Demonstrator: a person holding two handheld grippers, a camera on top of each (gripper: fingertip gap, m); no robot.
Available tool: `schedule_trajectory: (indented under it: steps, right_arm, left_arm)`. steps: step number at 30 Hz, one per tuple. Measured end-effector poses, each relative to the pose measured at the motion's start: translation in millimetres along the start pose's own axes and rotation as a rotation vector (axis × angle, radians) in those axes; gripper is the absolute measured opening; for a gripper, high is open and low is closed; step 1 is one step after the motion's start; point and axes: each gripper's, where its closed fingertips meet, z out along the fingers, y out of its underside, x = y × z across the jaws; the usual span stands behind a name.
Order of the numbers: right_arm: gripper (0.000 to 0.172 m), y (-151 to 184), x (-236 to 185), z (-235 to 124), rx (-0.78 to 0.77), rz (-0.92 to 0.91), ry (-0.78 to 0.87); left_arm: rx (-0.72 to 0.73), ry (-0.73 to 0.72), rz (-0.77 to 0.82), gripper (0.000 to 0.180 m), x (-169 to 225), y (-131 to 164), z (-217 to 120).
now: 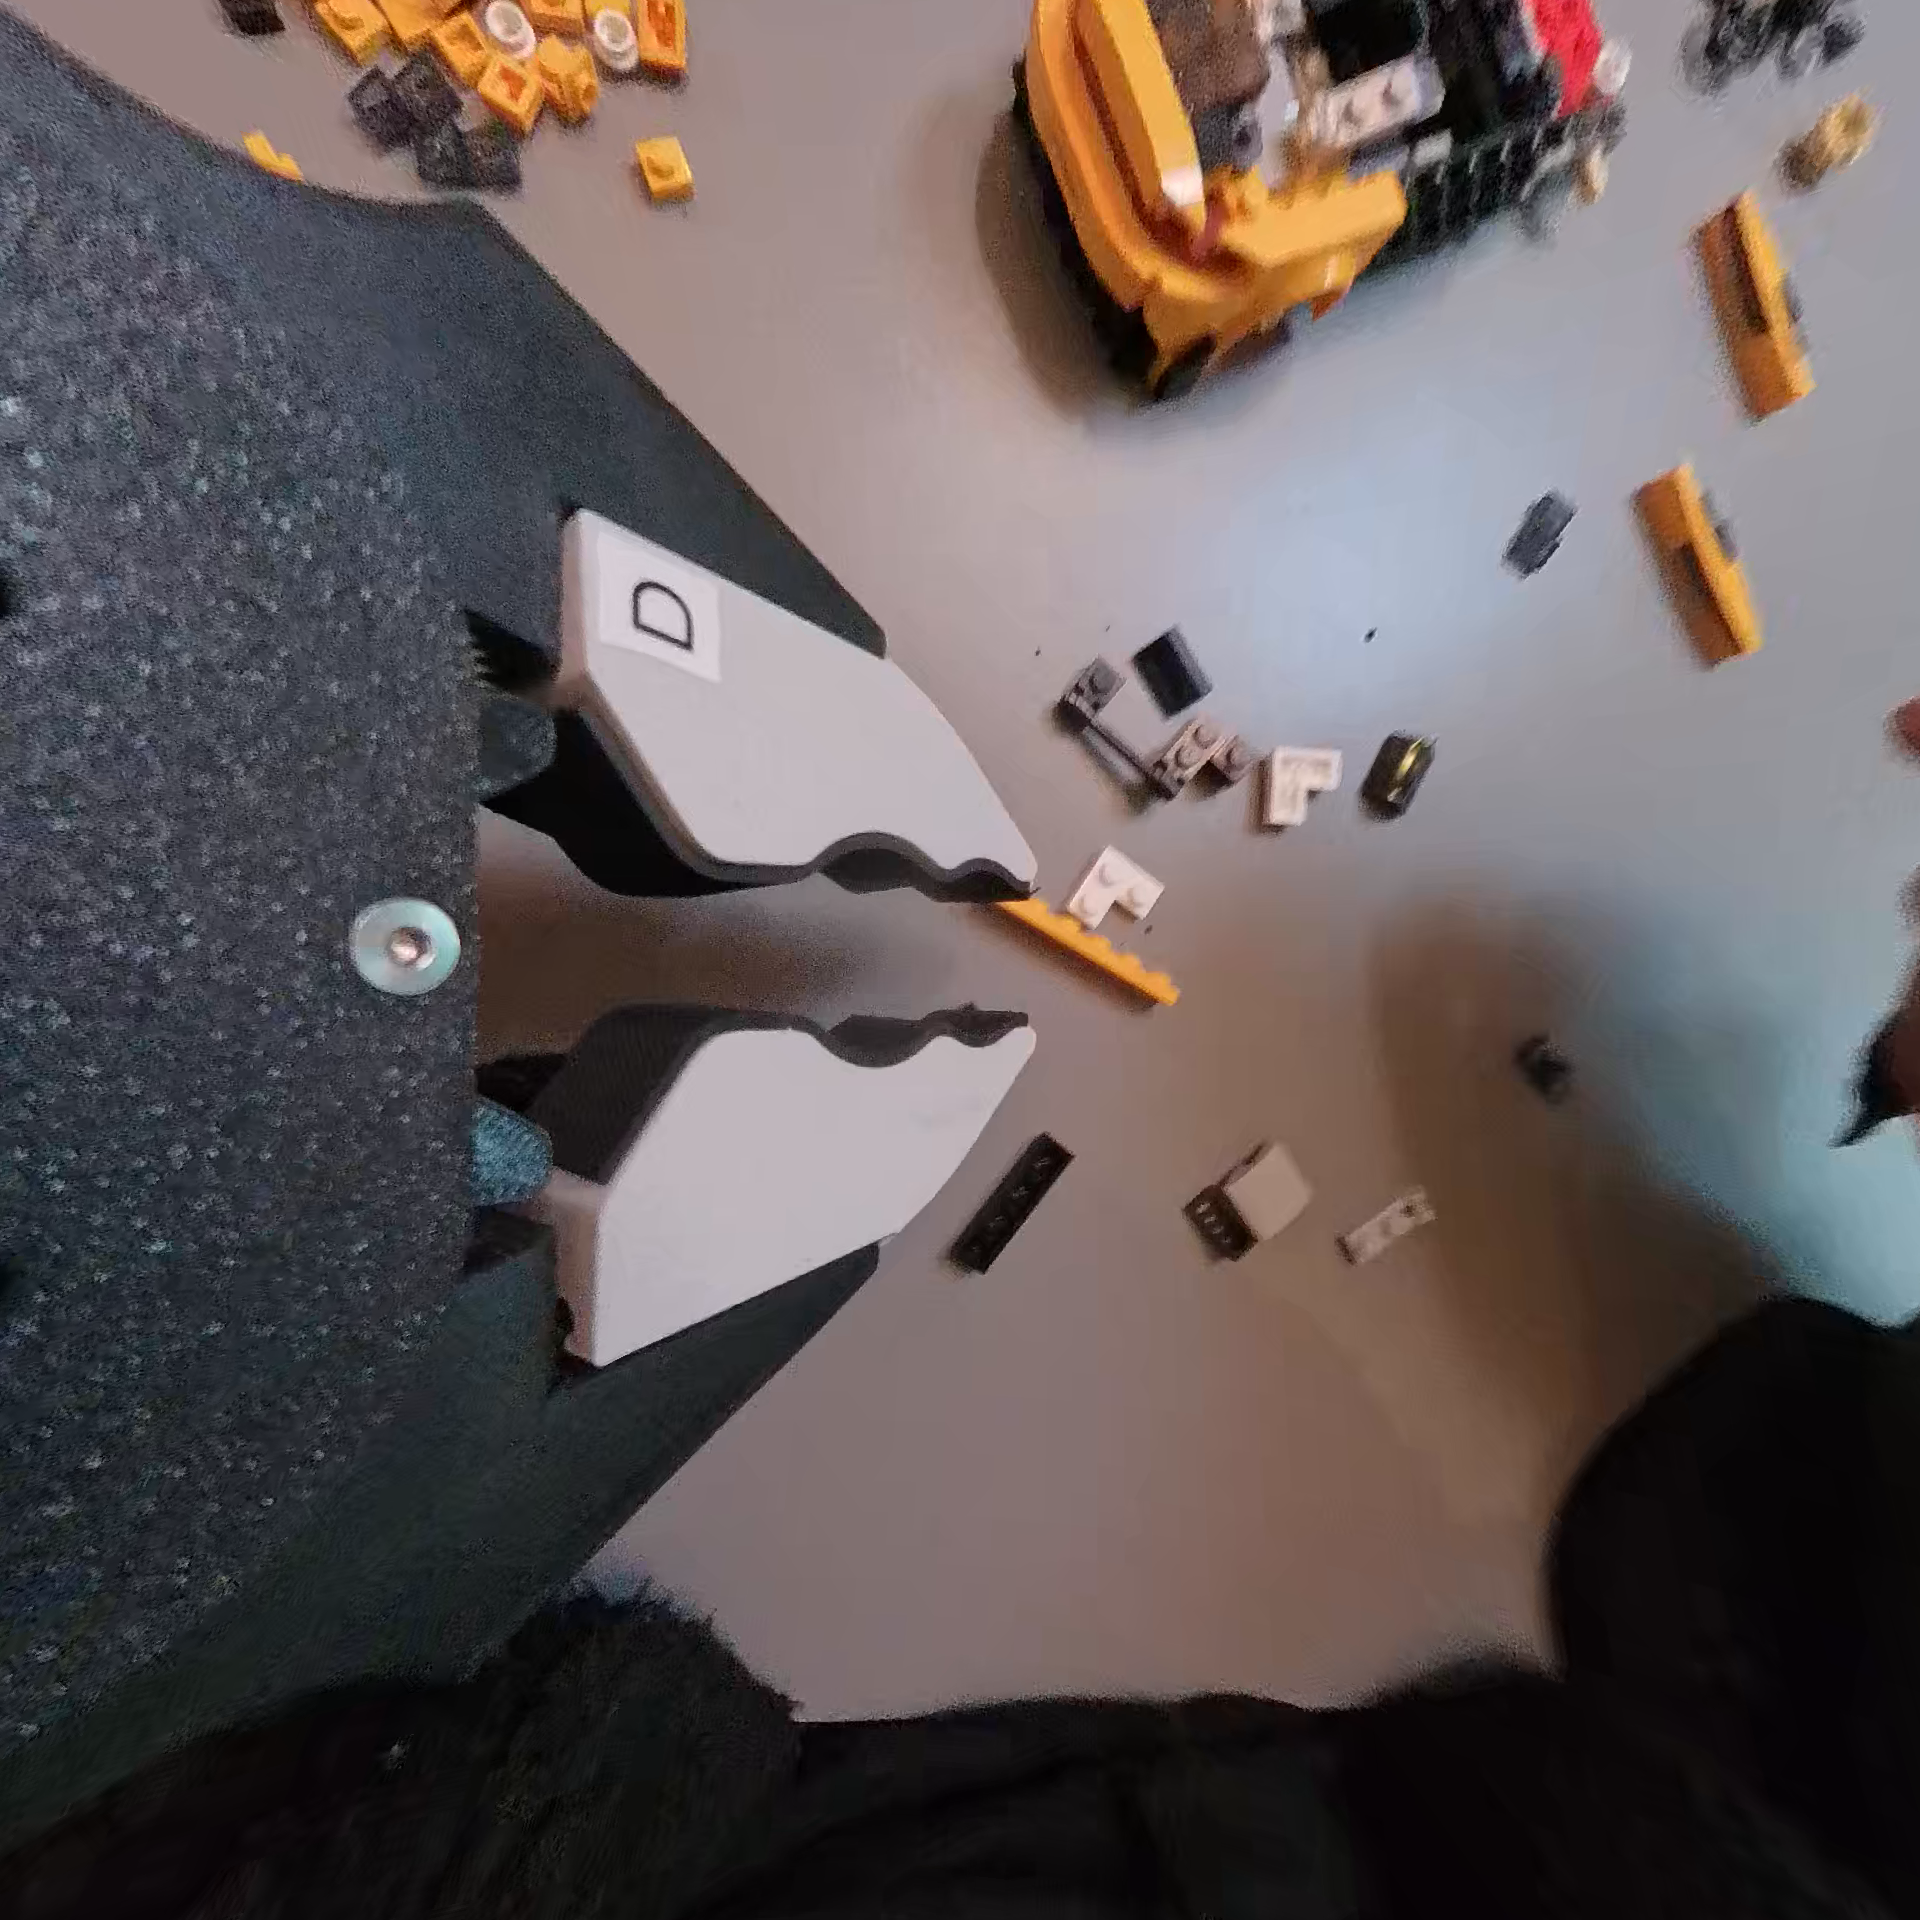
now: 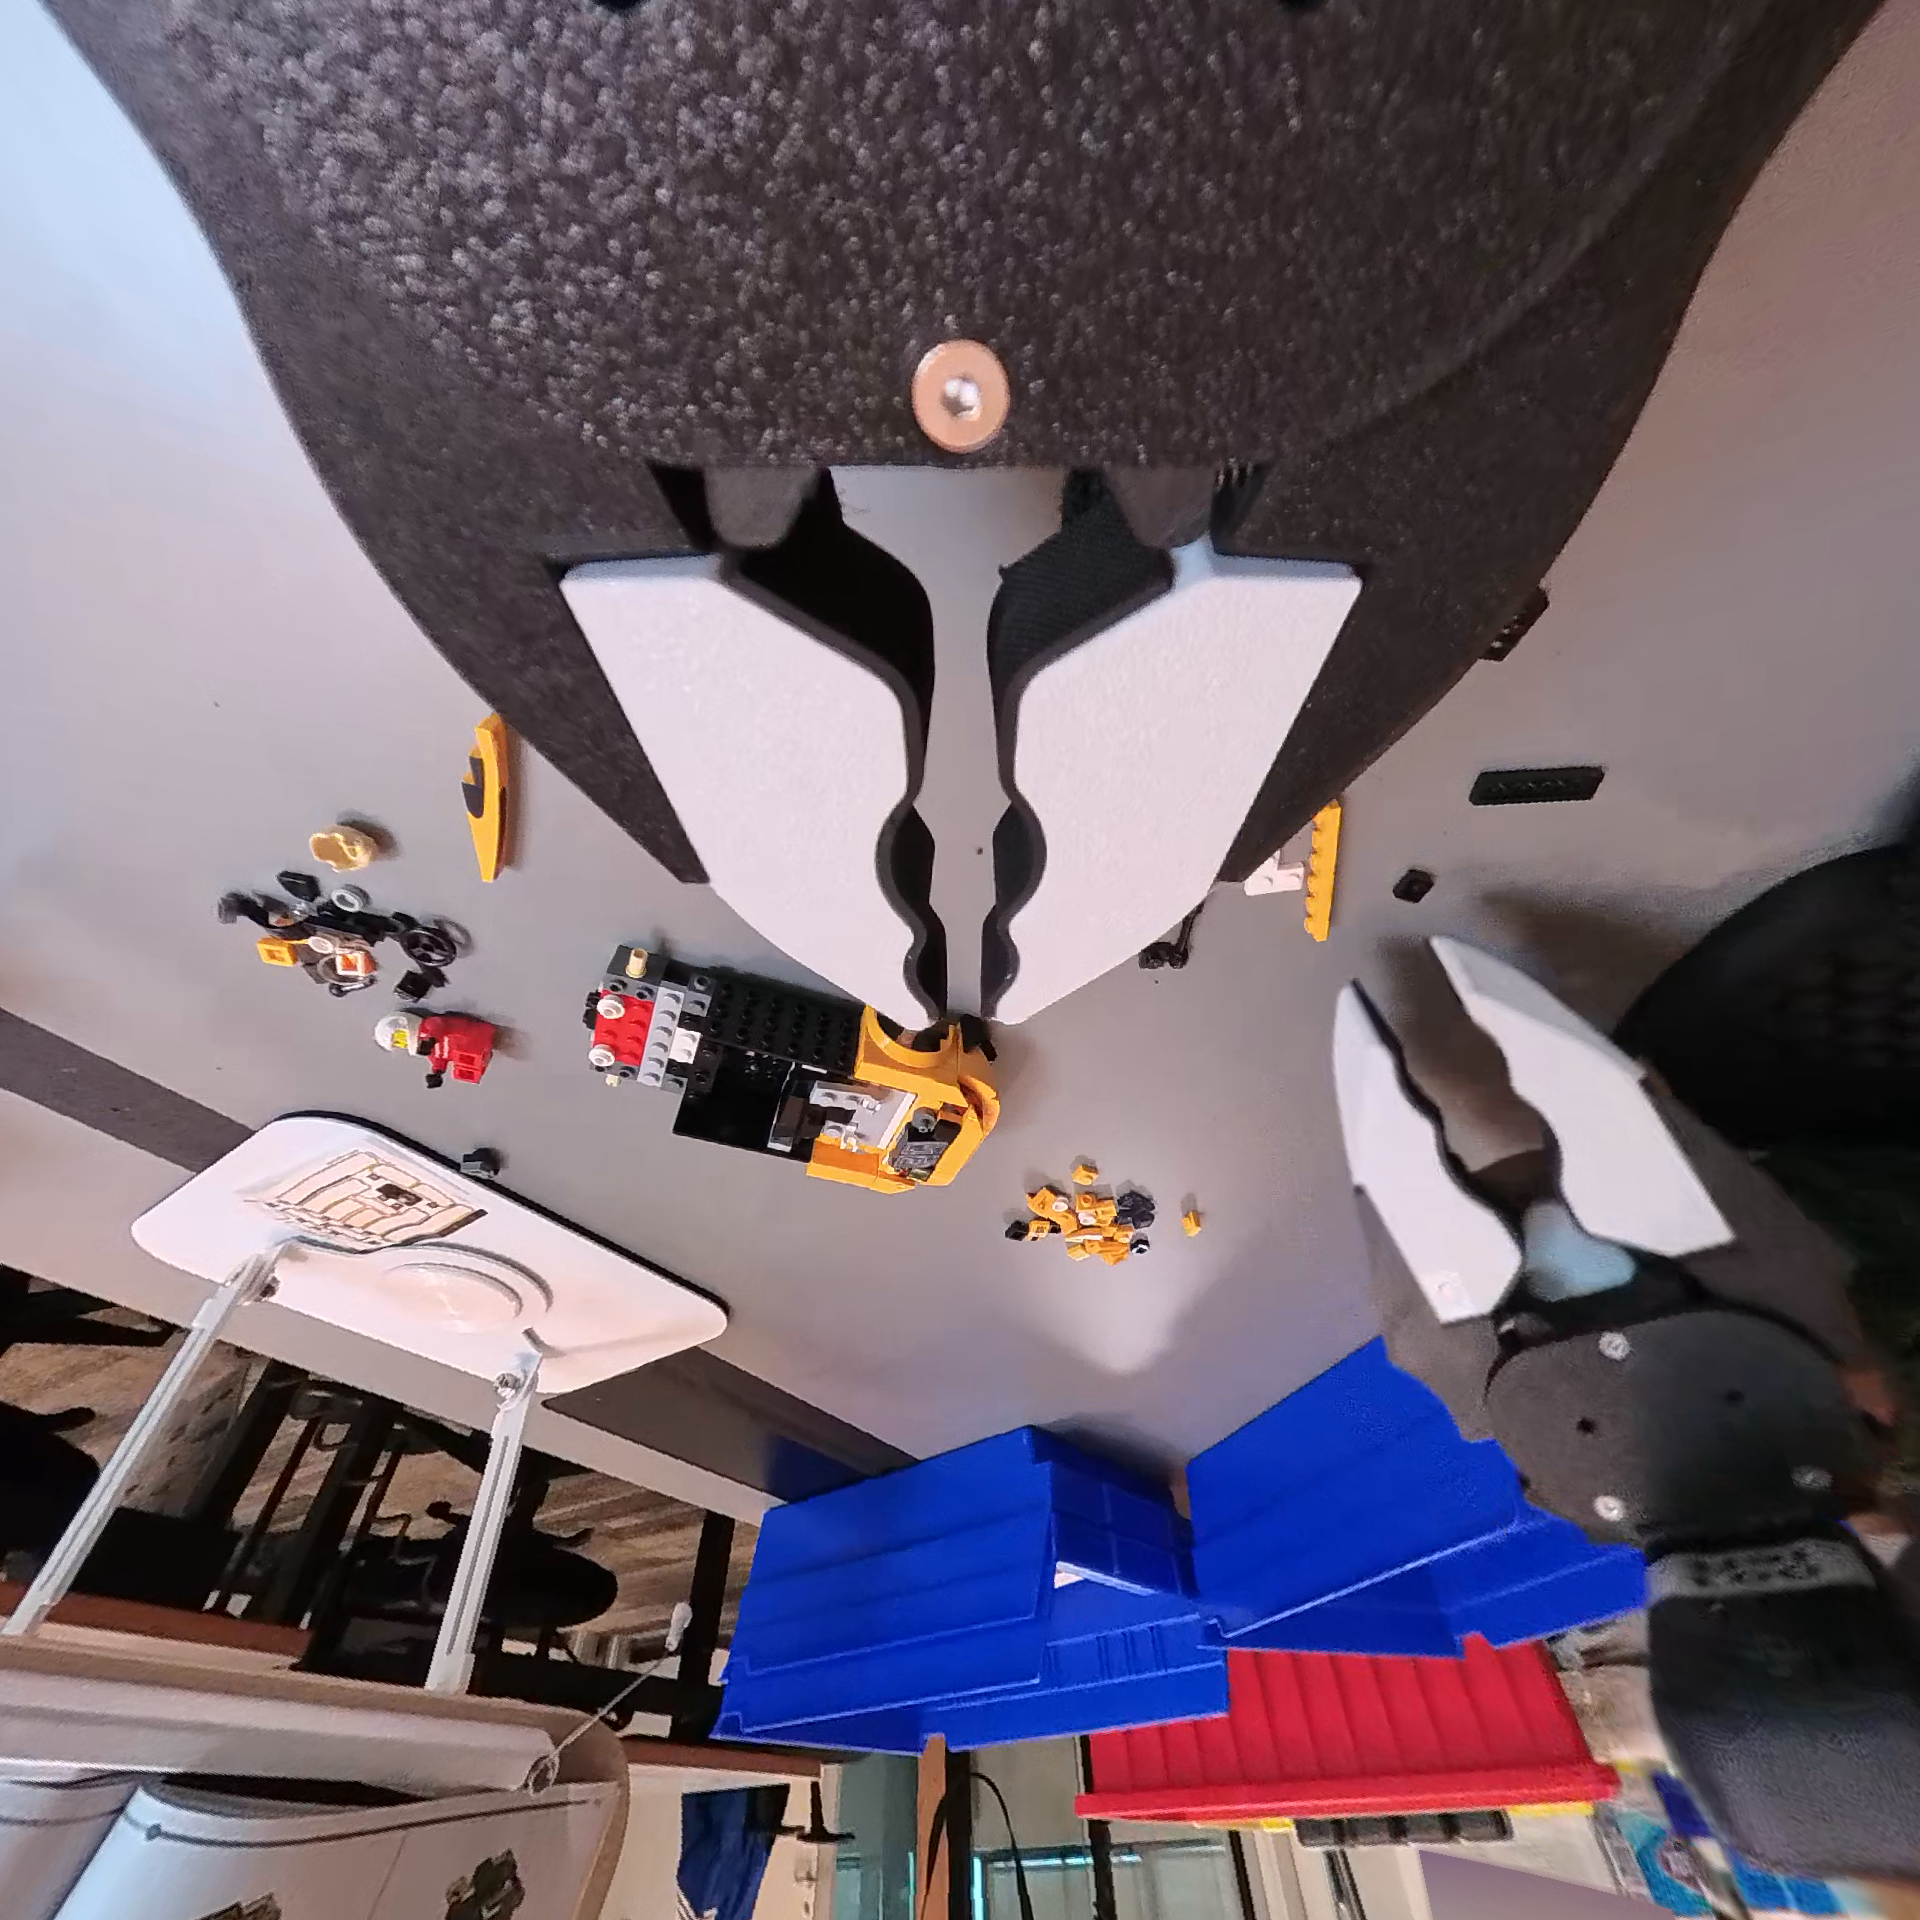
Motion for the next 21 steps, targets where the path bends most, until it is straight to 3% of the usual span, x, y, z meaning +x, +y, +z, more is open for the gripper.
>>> schedule_trajectory:
  steps: [7, 14, 17, 19, 21]
  right_arm:
    - [0.006, 0, 0, -1, 0.0, 0.003, -0.006]
    - [0.006, 1, -1, -1, -0.002, 0.004, -0.005]
    - [0.006, -1, 0, -2, 0.003, -0.003, 0.001]
    - [0.005, -2, 2, -4, 0.009, -0.004, 0.007]
    - [0.005, -3, 2, -4, 0.015, 0.008, 0.001]
  left_arm:
    - [-0.137, 0.04, 0.024, 0.015, 16, 20, 14]
    - [-0.096, -0.024, 0.028, 0.009, 6, 13, 3]
    - [0.008, -0.269, 0.001, 0.008, -28, -2, -54]
    - [0.109, -0.555, -0.077, 0.008, -60, -5, -131]
    - [0.153, -0.834, -0.209, 0.008, -83, 17, -217]
